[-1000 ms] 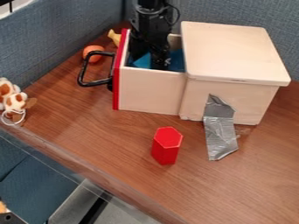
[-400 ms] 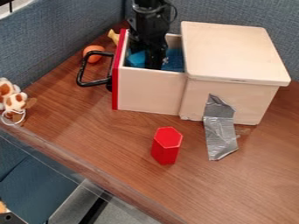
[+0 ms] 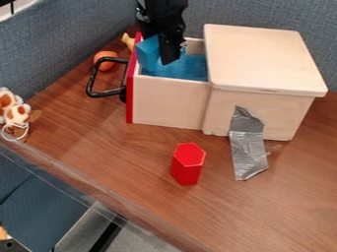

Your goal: Take the blue object out of the drawer and put it on the bottom left side of the table

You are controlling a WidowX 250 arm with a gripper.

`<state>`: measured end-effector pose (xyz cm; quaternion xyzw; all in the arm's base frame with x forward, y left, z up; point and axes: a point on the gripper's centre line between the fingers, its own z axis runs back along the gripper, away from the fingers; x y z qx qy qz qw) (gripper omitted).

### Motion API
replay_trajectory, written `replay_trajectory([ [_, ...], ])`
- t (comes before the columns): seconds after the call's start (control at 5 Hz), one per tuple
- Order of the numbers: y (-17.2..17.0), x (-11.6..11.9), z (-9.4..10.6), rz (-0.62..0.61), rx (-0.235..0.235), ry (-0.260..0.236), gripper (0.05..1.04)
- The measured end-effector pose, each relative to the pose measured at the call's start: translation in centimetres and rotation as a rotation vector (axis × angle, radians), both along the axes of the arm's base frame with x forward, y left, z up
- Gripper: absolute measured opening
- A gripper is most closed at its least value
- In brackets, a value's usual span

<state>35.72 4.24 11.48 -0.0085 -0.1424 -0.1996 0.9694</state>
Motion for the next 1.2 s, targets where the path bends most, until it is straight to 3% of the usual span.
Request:
replay_trajectory([
  [0.2, 0.0, -2.1, 0.3, -0.021, 0.023, 0.013, 0.622],
  [0.8, 1.8, -9.9, -3.4, -0.06, 0.084, 0.113, 0.622],
  [1.0, 2.2, -11.1, -6.4, -0.11, 0.116, 0.175, 0.622],
  [1.2, 2.9, -10.4, -9.4, -0.186, 0.218, 0.187, 0.622],
])
